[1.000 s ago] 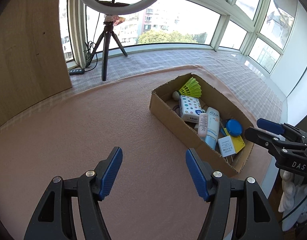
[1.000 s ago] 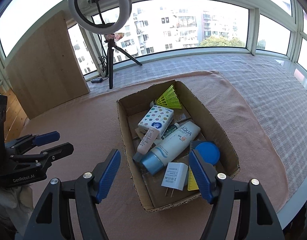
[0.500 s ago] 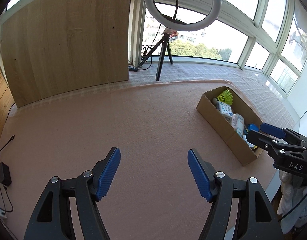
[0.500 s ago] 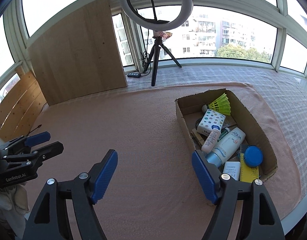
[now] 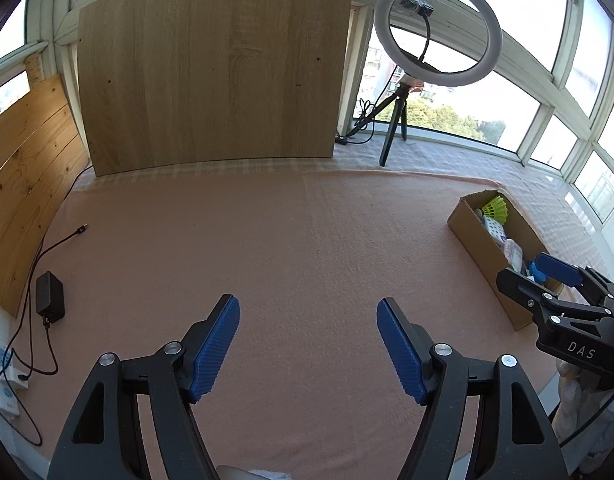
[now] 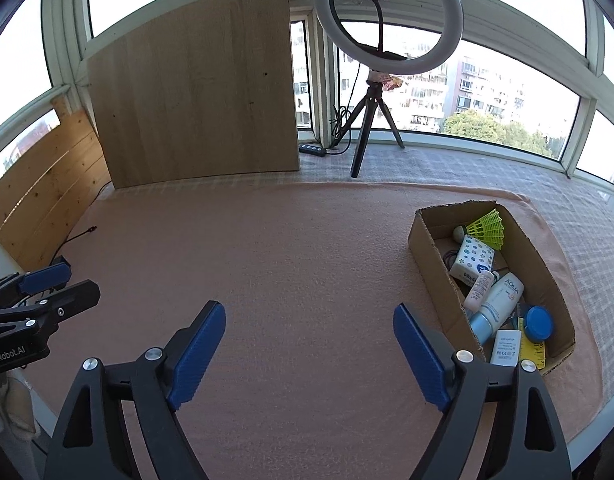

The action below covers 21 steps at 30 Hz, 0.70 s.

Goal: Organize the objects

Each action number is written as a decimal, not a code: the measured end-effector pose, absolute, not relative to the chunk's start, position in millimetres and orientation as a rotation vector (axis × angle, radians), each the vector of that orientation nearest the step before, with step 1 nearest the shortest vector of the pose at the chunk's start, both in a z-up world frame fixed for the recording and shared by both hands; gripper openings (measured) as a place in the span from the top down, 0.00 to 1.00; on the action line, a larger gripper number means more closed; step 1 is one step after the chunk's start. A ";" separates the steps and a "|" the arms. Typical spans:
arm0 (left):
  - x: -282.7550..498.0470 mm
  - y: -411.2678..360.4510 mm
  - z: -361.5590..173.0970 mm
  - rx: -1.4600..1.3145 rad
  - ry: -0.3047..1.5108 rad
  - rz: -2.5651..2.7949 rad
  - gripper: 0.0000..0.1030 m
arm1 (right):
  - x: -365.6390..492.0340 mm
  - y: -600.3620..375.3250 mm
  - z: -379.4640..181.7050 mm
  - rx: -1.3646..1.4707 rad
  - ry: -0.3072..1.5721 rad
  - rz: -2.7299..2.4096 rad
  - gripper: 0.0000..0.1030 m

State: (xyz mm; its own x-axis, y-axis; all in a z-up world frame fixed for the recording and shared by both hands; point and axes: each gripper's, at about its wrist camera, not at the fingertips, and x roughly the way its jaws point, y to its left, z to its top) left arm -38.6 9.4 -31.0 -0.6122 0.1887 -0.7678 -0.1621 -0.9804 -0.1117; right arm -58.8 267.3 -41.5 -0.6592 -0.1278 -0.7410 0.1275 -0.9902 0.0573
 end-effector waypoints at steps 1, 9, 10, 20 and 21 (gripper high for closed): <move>-38.9 7.3 -31.8 -1.276 -0.045 2.664 0.28 | -58.1 263.9 -41.8 1.221 0.003 -2.740 0.18; -35.9 -3.9 -36.1 -1.293 -0.034 2.688 0.28 | -54.7 242.6 -41.4 1.203 0.011 -2.735 0.18; -36.4 -3.3 -36.4 -1.293 -0.032 2.689 0.28 | -54.4 241.0 -41.0 1.200 0.013 -2.736 0.18; -39.8 -3.9 -37.8 -1.293 -0.039 2.692 0.27 | -52.8 231.3 -41.9 1.199 0.026 -2.741 0.18; -40.8 -4.2 -38.0 -1.293 -0.039 2.692 0.27 | -52.8 231.4 -41.9 1.199 0.029 -2.743 0.18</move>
